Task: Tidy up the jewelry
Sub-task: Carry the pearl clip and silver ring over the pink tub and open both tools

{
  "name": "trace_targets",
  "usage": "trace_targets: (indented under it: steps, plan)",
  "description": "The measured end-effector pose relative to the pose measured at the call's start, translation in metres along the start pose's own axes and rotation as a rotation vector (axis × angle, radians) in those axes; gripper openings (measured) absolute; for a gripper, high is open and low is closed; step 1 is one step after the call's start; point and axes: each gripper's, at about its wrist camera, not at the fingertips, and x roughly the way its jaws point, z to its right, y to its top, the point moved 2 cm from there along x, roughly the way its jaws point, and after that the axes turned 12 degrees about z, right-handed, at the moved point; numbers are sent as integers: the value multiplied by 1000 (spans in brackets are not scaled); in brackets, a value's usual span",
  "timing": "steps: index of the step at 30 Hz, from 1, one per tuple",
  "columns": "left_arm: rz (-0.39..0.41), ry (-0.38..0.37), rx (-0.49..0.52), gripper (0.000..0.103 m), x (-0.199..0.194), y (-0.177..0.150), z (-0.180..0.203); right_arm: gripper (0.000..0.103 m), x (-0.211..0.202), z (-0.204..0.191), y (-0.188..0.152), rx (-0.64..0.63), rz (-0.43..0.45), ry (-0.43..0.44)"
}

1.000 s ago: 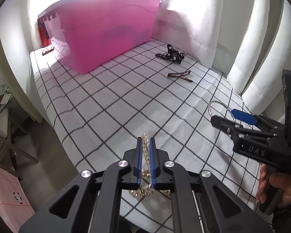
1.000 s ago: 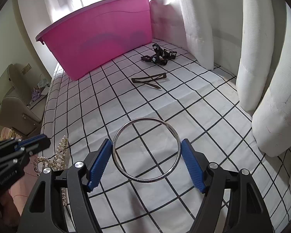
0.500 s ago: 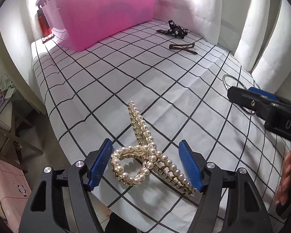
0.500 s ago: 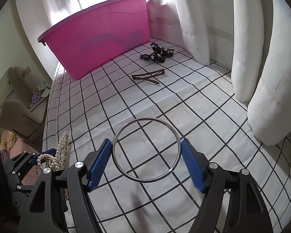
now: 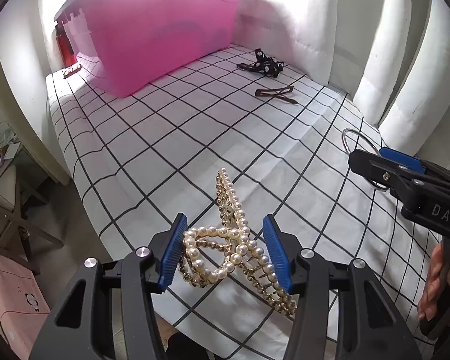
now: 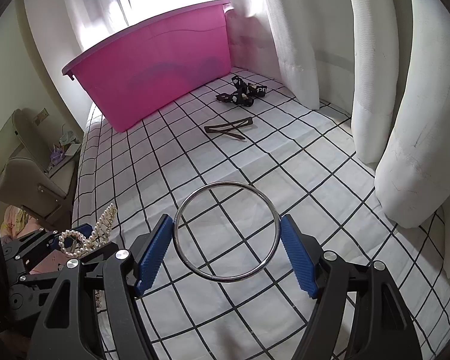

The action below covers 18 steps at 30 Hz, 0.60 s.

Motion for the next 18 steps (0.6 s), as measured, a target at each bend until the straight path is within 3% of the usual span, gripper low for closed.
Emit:
trace_targets:
  steps: [9, 18]
  plan:
    - [57, -19, 3, 51, -17, 35, 6, 71, -14, 2, 15, -3, 33, 3]
    - [207, -31, 24, 51, -57, 115, 1, 71, -35, -11, 64, -25, 113, 2]
